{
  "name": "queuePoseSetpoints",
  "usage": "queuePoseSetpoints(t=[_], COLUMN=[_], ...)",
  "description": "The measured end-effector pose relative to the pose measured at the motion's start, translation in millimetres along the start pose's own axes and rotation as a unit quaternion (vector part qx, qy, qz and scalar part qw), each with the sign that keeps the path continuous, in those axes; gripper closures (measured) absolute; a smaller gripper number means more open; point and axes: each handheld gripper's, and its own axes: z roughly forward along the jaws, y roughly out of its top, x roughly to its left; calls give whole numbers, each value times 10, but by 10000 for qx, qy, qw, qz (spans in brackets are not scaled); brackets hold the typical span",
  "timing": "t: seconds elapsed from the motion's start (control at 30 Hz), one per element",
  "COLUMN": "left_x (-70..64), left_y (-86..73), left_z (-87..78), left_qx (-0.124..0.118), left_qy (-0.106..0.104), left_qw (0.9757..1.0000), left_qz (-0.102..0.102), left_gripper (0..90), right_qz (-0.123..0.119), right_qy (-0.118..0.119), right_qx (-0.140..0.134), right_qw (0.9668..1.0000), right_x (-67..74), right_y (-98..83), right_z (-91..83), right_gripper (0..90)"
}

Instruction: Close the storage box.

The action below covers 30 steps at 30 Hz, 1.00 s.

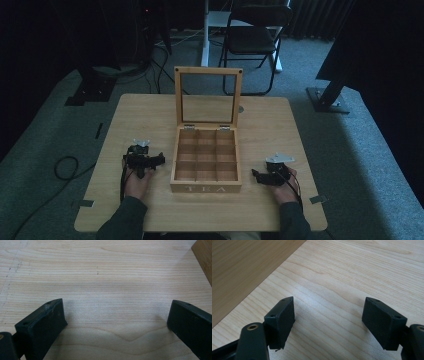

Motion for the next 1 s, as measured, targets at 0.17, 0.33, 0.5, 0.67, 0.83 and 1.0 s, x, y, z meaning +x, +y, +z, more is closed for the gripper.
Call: queuePoseSetpoints(t=[0.17, 0.33, 0.5, 0.67, 0.83, 1.0], left_x=[10, 28, 41, 43, 44, 44], left_y=[-4, -18, -26, -26, -26, -26], left_z=[-6, -19, -25, -26, -27, -26], left_qx=[5, 11, 5, 7, 8, 7], left_qy=[-42, -118, -181, -190, -193, -193], left_qw=[10000, 9998, 9996, 9996, 9996, 9996], left_qz=[51, 137, 198, 208, 211, 211], left_gripper=[16, 16, 16, 16, 16, 16], right_qz=[53, 41, -22, -59, 90, 169], right_qy=[-58, -48, 25, 46, 80, 39], right_qx=[62, 106, 199, 438, 229, 47], right_qw=[10000, 9999, 9998, 9990, 9997, 9998], right_x=[13, 20, 47, 91, 63, 13], right_y=[17, 23, 31, 115, 197, 305], right_z=[1, 6, 19, 21, -24, -105], right_gripper=[257, 212, 133, 223, 291, 416])
